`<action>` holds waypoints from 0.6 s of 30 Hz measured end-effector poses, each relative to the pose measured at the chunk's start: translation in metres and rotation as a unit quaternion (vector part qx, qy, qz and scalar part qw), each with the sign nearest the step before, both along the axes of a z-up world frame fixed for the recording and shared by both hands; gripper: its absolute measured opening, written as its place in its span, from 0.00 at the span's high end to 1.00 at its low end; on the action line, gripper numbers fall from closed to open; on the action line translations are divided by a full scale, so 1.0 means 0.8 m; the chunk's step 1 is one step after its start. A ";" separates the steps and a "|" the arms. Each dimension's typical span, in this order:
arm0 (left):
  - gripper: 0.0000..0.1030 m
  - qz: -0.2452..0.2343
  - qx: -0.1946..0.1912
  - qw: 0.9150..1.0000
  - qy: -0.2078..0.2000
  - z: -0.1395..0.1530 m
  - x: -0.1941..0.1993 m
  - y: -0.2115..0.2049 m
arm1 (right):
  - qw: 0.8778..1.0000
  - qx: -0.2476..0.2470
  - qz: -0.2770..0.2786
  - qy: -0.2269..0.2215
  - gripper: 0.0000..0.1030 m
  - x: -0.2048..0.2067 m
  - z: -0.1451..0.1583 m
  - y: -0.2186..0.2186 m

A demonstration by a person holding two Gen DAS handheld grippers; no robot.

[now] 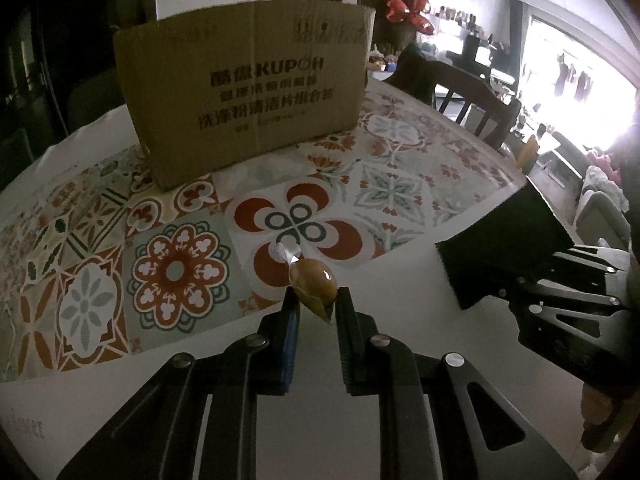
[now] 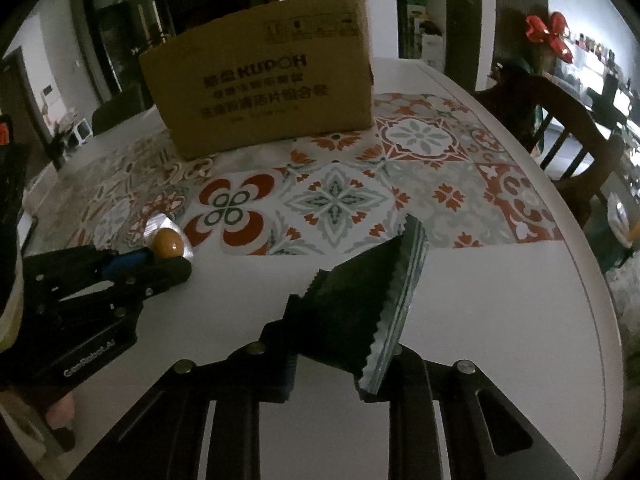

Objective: Organize snacks
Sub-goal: 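Grasp the gold-foil round candy with the left tool while the right tool grasps the dark green pouch, then carry the candy and green pouch into the cardboard box and open both tools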

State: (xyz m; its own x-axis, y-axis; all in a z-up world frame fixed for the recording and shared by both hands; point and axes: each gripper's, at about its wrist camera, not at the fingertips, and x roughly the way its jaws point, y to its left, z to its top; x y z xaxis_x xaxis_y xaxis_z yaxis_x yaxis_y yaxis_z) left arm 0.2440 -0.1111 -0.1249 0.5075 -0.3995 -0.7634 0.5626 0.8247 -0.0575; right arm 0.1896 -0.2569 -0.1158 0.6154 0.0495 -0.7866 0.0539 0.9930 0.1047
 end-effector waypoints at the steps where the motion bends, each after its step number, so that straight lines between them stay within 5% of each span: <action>1: 0.82 0.000 -0.002 1.000 0.000 0.002 -0.002 0.000 | 1.000 0.003 0.001 0.000 0.83 -0.001 0.001 0.000; 18: 0.83 0.007 -0.039 0.998 -0.040 0.058 -0.025 0.012 | 0.998 0.032 0.019 -0.041 0.88 -0.018 0.046 0.008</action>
